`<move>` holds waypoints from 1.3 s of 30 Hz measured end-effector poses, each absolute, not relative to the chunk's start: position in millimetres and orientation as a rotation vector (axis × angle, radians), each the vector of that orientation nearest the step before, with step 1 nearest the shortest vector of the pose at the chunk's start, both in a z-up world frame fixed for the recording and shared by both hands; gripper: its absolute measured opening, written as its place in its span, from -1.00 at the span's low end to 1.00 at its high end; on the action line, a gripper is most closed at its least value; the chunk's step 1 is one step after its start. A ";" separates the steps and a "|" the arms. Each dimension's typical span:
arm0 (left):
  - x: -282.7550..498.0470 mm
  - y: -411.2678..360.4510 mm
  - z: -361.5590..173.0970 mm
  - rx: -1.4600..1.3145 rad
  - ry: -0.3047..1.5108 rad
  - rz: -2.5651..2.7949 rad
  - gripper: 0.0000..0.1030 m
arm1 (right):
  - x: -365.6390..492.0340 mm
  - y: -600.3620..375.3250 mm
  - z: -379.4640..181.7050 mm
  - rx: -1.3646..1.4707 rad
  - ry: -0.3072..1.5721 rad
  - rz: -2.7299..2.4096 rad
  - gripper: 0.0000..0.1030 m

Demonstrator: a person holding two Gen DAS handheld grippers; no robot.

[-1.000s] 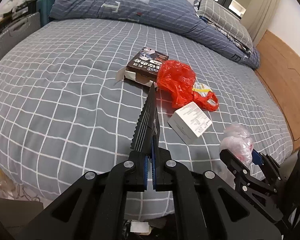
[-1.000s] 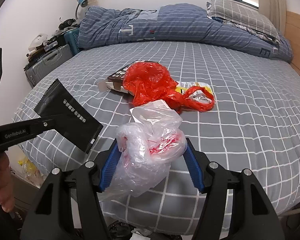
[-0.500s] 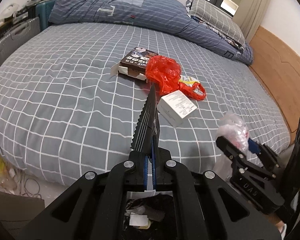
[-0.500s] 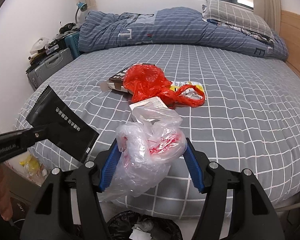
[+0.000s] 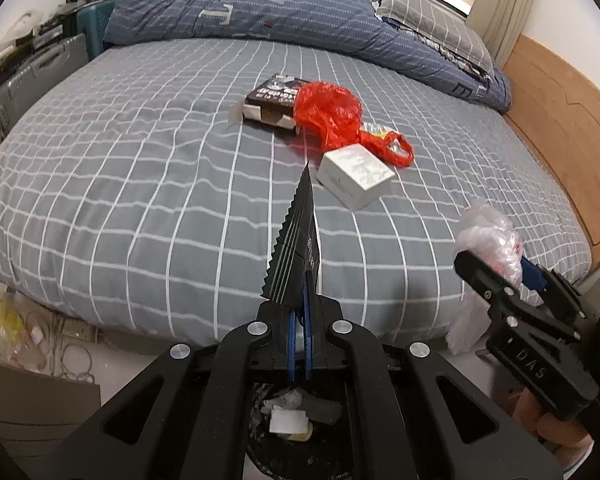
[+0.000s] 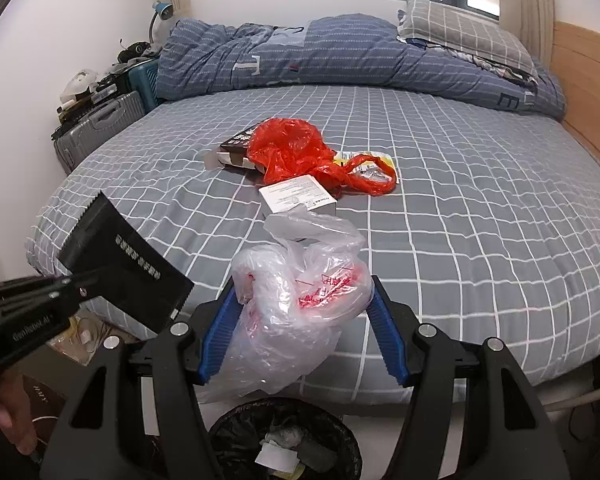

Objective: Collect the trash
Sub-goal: 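Lift the black packet and plastic bag and carry both over the bin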

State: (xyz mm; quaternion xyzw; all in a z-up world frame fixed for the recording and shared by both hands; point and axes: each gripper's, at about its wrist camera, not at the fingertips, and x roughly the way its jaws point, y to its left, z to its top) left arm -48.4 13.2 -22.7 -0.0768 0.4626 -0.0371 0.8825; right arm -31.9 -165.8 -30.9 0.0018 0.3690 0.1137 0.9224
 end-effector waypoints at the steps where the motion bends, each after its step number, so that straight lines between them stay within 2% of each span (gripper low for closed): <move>1: -53.4 13.6 -22.9 -0.163 0.965 -0.077 -0.96 | -35.3 -165.3 -30.3 0.001 0.756 0.233 0.16; 18: -114.3 2.6 -50.3 -0.157 1.034 -0.072 -0.96 | -98.0 -166.1 -43.6 0.007 0.799 0.235 0.16; 39: -166.0 -12.3 -103.1 -0.174 1.171 -0.078 -0.95 | -144.5 -184.6 -104.8 -0.004 0.971 0.179 0.16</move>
